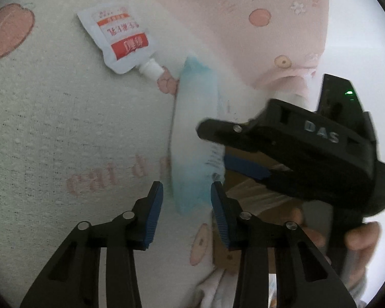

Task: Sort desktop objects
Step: 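Lower the open left tool over the blue-and-white wipes pack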

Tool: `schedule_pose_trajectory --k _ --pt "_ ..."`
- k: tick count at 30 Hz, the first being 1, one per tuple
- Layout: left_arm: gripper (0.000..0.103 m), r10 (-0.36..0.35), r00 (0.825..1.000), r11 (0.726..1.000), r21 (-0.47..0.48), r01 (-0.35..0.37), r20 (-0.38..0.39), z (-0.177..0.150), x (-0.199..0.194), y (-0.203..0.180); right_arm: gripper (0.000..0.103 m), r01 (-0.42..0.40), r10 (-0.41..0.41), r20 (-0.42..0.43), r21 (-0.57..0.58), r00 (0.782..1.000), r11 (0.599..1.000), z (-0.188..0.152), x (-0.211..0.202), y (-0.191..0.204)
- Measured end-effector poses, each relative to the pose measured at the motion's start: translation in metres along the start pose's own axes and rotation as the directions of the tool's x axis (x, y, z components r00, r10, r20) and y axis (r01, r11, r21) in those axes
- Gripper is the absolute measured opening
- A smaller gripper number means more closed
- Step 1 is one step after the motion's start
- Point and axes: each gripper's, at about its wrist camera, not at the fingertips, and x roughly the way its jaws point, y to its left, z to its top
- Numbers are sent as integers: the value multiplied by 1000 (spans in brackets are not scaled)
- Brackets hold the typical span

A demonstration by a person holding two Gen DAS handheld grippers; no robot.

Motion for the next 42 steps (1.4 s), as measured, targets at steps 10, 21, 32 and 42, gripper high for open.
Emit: schedule_pose_trajectory --k 10,21,32,42 --pt "3 -15 1000 998 -56 15 -8 1 7 11 70 33 -33 -10 2 999 999 -15 7 -4" --pt "2 85 996 996 -35 -84 26 1 -21 8 53 -5 7 -29 68 1000 998 -35 13 0" --pt "7 224 956 974 -72 -214 187 -3 -78 8 54 -201 238 -32 433 971 878 -81 15 2" --pt "55 159 951 987 -71 -145 267 -4 -94 1 66 -173 164 59 233 985 957 -70 -36 7"
